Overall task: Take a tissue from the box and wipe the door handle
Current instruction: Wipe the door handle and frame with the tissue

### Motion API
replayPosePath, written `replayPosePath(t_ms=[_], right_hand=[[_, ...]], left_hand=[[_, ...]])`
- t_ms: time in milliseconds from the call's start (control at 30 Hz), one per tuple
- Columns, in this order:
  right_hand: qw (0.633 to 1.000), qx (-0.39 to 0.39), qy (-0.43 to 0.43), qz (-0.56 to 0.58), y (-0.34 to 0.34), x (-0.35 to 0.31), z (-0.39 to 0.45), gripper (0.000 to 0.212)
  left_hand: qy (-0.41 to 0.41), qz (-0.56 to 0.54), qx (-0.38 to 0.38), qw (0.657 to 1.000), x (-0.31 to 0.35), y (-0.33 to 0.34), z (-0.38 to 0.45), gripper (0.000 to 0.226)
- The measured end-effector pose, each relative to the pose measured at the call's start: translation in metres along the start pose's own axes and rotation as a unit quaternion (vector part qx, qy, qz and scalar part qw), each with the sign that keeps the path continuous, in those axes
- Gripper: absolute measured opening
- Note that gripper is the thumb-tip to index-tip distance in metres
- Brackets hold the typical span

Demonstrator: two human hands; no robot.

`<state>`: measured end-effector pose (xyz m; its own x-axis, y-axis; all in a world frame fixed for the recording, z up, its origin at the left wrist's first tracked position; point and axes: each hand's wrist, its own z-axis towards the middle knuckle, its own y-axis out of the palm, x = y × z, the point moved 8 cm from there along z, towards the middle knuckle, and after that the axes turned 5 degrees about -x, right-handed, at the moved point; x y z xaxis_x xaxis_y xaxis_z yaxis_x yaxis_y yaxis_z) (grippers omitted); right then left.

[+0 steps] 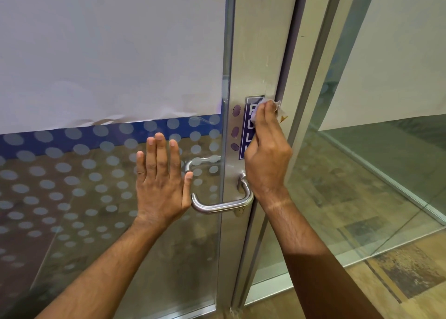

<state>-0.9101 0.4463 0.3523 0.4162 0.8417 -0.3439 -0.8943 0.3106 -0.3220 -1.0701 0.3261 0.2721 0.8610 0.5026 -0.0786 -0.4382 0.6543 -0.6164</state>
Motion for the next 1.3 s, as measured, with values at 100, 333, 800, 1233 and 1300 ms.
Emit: replayPosePath(t_ms=[100,333,800,1233,1300], right_hand=[[0.999,-0.026,-0.005,-0.020,0.006,0.001,-0.007,0.061],[0.999,-0.038,0.006,-0.027,0.008,-0.003,0.002,0.070],[0.995,-0.068,-0.066,0.001,0.010,-0.027,0.001,0.061],[0.987,-0.092,-0.134,-0.004,0.000,-0.036,-0.012,0.042],[0.991,-0.072,-0.114,0.020,-0.007,-0.031,-0.010,0.037]], left_hand=[[0.001,-0.002,0.003,1.000,0.000,0.000,0.000,0.092],[0.001,-0.002,0.003,1.000,0.001,-0.001,0.001,0.092],[0.002,0.006,0.004,1.000,0.001,-0.002,0.000,0.090],[0.007,0.009,0.010,1.000,0.003,-0.005,0.001,0.095],[0.007,0.009,0.010,1.000,0.003,-0.005,0.001,0.094]])
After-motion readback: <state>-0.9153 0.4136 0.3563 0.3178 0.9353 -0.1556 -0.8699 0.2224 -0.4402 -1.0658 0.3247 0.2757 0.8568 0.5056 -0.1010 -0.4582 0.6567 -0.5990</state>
